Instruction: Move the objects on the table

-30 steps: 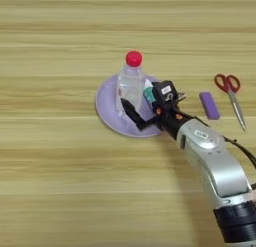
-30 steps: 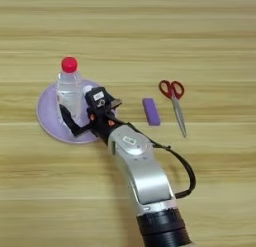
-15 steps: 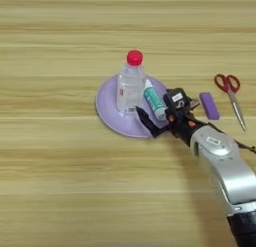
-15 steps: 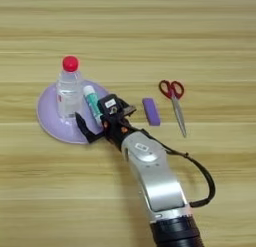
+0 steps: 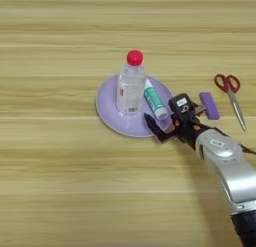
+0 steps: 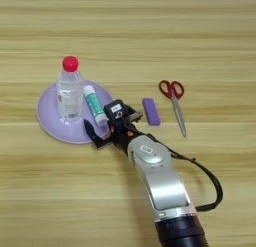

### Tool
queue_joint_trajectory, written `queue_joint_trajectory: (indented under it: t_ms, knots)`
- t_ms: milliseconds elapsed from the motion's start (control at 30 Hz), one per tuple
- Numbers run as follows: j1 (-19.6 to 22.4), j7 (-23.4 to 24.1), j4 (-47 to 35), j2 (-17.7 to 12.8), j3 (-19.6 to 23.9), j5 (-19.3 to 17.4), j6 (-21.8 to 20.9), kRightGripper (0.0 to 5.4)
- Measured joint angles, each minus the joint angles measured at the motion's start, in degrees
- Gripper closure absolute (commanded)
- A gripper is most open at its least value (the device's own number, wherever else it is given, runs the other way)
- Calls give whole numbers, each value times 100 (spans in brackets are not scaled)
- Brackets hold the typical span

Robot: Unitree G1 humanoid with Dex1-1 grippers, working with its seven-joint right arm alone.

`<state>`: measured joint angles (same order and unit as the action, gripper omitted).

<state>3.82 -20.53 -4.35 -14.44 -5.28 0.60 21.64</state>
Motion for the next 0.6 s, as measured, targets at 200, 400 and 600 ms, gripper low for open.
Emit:
queue_joint_trajectory:
  t_ms: [200, 400, 600]
  knots:
    - [114, -11, 193, 60, -1, -7, -66, 4]
    - [278, 0, 415, 77, -8, 30, -111, 4]
    - [385, 14, 582, 85, -20, 65, -187, 4]
